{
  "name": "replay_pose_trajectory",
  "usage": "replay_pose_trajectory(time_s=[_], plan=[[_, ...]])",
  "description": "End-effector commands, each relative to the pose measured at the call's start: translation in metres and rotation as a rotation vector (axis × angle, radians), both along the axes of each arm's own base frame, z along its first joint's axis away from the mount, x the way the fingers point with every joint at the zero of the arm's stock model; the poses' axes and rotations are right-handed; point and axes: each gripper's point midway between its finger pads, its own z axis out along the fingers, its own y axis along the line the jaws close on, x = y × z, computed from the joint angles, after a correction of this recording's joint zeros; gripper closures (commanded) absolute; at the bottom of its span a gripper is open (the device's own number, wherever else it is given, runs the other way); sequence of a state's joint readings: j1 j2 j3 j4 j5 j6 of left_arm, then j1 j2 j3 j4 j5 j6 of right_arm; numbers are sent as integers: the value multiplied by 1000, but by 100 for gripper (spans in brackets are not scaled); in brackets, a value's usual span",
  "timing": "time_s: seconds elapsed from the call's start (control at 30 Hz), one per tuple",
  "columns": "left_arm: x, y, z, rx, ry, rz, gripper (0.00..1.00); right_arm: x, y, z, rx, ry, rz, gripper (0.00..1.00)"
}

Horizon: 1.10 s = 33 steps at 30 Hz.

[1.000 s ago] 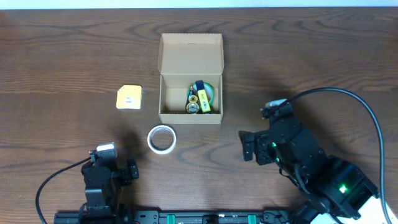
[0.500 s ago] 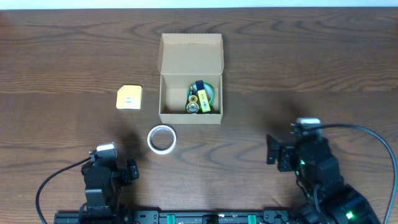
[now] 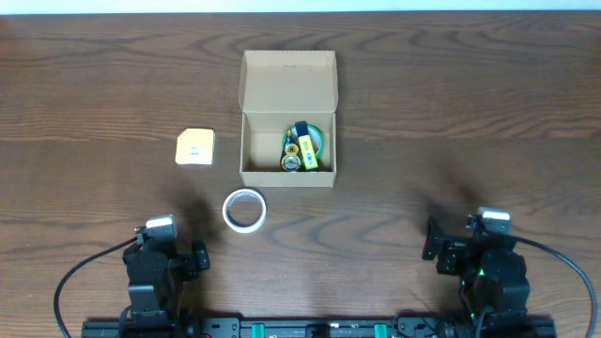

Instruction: Pack container

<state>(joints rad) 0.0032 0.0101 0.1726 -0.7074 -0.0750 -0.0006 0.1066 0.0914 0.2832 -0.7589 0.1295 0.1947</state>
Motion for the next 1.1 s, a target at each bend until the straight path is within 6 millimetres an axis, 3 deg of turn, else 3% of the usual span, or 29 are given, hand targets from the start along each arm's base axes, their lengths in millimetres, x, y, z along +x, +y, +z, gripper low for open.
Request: replay_pose_trajectory(time_s=[0.0,0.3,1.07], plan=[[-4,0,-8,-4,28,2,5,-1,-3,-8,-7,-2,-7,1],[-4,0,-8,-4,28,2,5,-3,-6,-39,-5,48,-23,1],[-4,0,-8,-4,28,2,5,-2,-6,-38,-61,46,14,1]])
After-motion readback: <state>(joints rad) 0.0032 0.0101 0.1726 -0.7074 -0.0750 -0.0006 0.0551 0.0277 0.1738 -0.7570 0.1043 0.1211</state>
